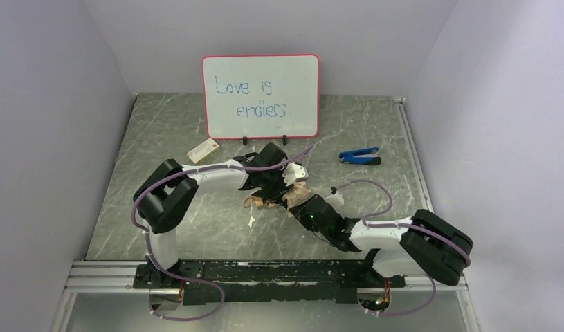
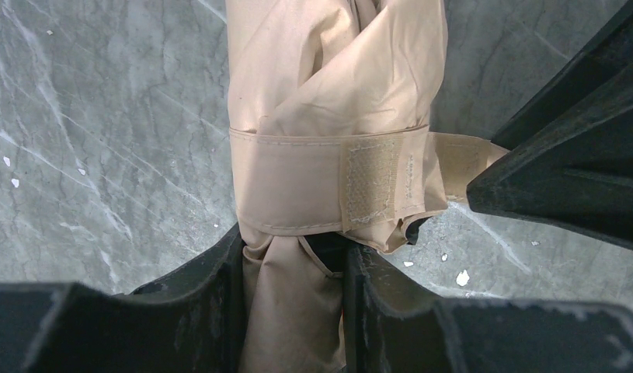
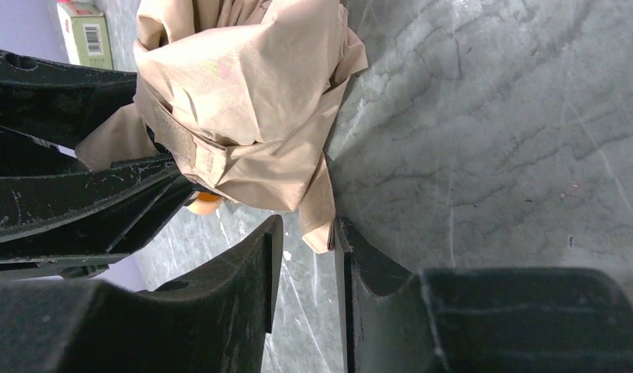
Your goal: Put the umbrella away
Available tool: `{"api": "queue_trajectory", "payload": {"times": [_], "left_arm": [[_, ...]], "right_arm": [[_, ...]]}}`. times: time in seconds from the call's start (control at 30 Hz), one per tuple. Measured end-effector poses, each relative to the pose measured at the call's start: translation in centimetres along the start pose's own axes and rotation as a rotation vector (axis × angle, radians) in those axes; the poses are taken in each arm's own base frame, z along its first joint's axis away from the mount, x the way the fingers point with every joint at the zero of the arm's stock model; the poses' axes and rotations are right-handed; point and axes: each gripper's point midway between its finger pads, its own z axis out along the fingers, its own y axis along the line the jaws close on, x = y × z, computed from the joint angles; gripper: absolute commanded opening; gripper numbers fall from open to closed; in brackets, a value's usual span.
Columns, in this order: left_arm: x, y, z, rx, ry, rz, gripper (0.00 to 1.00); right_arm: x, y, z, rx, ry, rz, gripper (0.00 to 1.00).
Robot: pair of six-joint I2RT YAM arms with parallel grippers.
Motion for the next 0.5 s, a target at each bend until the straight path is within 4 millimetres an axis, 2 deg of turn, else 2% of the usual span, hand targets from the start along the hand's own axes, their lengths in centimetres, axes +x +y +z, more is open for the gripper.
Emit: {"api": "queue_trajectory", "payload": {"times": [0.27, 0.5], "left_arm": [[0.00, -0.01, 0.00, 0.000, 0.000, 0.001, 0.05], [0.01, -0.01, 0.00, 0.000, 0.001, 0.001, 0.05]], "right_arm": [[0.07, 0.43, 0.60, -0.021, -0.008, 0.008, 0.31], [0.08, 0.26, 0.83, -0.025, -0.010, 0.000, 0.19]]}}
